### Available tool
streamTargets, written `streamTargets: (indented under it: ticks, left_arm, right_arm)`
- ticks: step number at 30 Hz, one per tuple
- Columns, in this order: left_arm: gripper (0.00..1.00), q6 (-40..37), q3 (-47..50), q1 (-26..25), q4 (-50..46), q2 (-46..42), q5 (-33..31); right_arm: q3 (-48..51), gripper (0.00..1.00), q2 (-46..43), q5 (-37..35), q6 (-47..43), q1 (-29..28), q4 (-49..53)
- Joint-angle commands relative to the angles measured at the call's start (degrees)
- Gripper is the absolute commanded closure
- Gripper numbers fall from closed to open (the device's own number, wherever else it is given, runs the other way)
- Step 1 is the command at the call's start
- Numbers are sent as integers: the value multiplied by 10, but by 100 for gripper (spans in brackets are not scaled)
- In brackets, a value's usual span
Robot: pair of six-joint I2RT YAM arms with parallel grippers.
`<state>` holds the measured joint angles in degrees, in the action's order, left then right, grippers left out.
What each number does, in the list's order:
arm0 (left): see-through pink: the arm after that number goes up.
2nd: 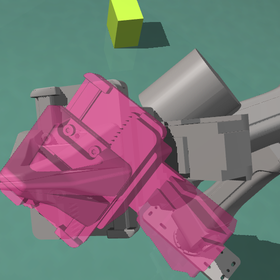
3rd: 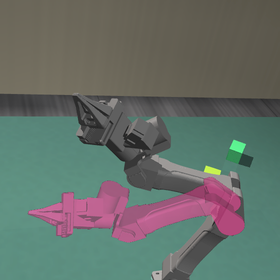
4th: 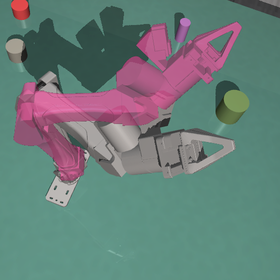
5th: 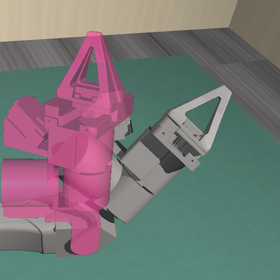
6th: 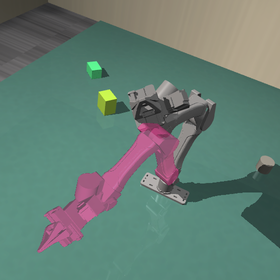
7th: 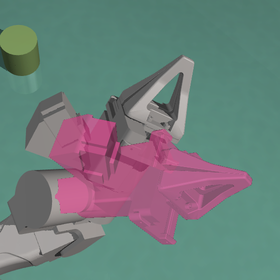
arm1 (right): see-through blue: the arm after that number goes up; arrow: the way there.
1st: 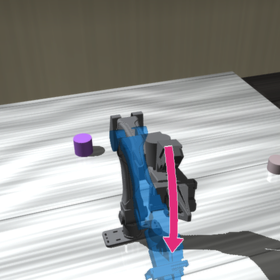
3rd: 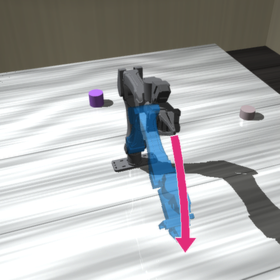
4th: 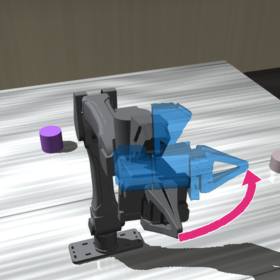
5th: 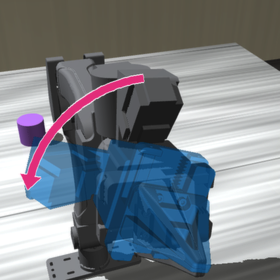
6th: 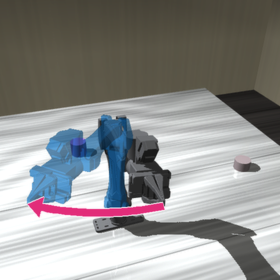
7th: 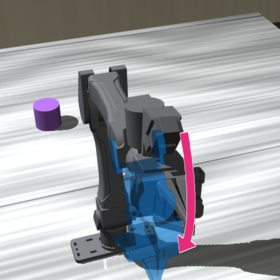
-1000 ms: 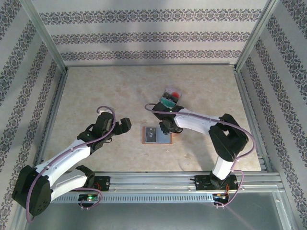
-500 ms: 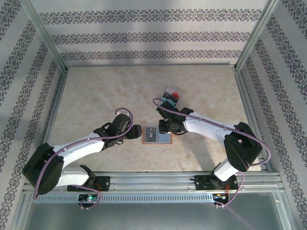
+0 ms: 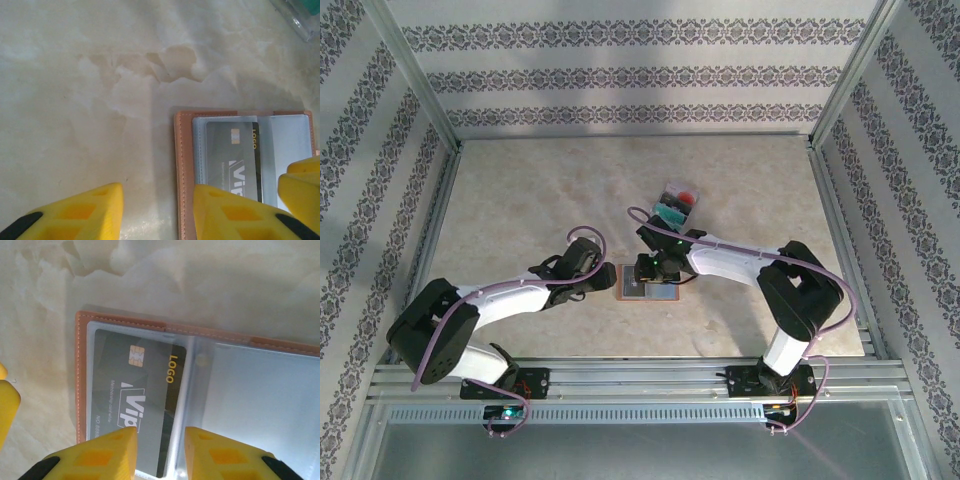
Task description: Take the credit cards out of the card holder
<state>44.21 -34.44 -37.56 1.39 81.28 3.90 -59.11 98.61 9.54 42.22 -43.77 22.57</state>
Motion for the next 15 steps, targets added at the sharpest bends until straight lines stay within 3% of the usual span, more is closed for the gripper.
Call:
streamTargets:
  ticks: [1,15]
  left_arm:
    - [61,8,-16,-7,30,12,15]
    - [75,3,-36,-8,74,69,73]
  right_arm:
    - [-7,69,10,11,11,-6,-14]
    - [11,68,27,10,16,-1,-34]
